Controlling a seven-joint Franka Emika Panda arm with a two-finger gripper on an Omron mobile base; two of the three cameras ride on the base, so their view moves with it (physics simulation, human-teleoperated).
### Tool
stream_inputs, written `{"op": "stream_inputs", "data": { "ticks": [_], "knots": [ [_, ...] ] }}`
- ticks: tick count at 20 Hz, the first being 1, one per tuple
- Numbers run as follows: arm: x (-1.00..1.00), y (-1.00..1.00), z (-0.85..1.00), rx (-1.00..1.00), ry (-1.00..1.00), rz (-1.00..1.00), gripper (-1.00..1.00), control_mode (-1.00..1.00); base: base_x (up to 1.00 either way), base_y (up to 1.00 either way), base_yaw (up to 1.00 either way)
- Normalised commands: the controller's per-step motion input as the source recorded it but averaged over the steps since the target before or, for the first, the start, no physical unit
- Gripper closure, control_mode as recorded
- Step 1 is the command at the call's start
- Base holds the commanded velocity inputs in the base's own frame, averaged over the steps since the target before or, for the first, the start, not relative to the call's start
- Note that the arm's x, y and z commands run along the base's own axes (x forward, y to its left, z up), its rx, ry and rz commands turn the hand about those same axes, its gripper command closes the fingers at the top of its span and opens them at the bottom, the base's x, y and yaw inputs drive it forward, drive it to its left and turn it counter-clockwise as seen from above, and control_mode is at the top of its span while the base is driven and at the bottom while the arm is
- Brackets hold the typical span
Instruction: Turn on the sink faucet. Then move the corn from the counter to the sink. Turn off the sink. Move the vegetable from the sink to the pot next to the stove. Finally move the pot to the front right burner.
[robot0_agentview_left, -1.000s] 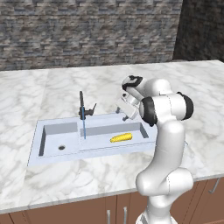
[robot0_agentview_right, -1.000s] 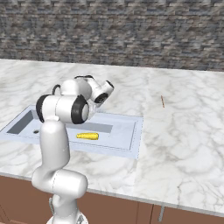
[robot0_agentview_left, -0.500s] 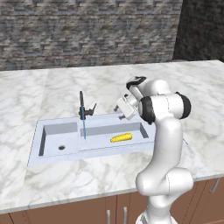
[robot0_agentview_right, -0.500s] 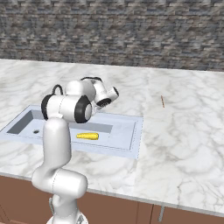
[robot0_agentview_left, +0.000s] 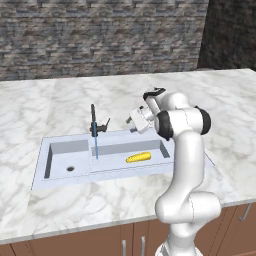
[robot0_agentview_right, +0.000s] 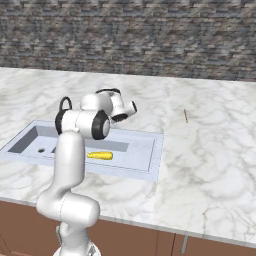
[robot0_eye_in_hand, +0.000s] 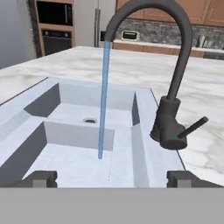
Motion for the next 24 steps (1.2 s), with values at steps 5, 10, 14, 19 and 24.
{"op": "stream_inputs", "data": {
  "ticks": [5, 10, 14, 19, 24],
  "knots": [
    [0.35, 0.5, -0.01, 0.0, 0.02, -0.06, -1.0, -1.0, 0.0, 0.0, 0.0],
    [0.18, 0.27, -0.06, 0.0, 0.02, -0.02, -1.0, -1.0, 0.0, 0.0, 0.0],
    [0.0, 0.0, -0.05, 0.04, 0.0, 0.0, -1.0, -1.0, 0.0, 0.0, 0.0],
    [0.0, 0.0, 0.0, 0.05, 0.0, -0.07, -1.0, -1.0, 0.0, 0.0, 0.0],
    [0.0, 0.0, 0.0, 0.03, 0.03, -0.07, -1.0, -1.0, 0.0, 0.0, 0.0]
  ]
}}
